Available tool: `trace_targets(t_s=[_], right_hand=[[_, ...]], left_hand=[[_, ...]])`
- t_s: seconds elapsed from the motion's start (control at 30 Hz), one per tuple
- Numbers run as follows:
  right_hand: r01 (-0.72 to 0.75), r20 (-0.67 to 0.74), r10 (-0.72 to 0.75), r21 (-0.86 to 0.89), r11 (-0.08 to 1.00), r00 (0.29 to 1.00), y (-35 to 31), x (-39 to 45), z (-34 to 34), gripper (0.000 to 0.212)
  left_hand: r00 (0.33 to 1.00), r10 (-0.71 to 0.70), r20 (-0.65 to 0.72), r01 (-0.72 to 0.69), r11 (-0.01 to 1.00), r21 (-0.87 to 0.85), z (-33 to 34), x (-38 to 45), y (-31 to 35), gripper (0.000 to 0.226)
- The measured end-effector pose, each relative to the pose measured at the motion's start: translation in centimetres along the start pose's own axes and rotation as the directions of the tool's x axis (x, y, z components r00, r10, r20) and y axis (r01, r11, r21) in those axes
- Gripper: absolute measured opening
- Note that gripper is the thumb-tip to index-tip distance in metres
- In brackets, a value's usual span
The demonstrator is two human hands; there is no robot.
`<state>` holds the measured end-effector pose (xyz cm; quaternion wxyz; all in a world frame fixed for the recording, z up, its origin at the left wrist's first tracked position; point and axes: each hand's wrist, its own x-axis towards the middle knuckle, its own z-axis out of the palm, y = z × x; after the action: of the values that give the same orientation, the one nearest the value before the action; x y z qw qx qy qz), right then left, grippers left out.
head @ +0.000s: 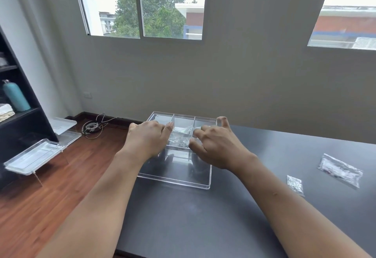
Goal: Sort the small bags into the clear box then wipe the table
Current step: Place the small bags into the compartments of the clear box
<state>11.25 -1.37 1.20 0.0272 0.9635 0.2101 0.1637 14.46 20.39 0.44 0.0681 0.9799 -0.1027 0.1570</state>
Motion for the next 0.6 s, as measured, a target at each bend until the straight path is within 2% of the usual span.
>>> trace_targets(t_s=[0.2,0.33,0.43,0.6], right_hand=[[-0.021,-0.019,0.021,0.002,1.0,1.0,-0.3,0.2,-0.3,0.052],[-0.009,-0.042,0.013,0.088,0.996,0.999,0.4,-0.2,0.1,0.053],[-0.008,-0.126,0.039,0.235,0.972,0.991,1.3,-1.0,-0.3,0.055],[-0.065,-0.284,0.218,0.465,0.883,0.934,3.7,-3.4,-3.6,0.044]], left_hand=[[0.999,-0.034,0.015,0.035,0.999,-0.012,-0.2,-0.1,0.3,0.064],[0.998,-0.07,-0.009,0.07,0.997,-0.022,-0.5,-0.4,0.7,0.06],[0.992,-0.088,-0.088,0.082,0.994,-0.066,-0.7,-0.6,1.1,0.054],[0.942,-0.107,-0.319,0.051,0.982,-0.181,-1.4,-0.8,2.0,0.042]])
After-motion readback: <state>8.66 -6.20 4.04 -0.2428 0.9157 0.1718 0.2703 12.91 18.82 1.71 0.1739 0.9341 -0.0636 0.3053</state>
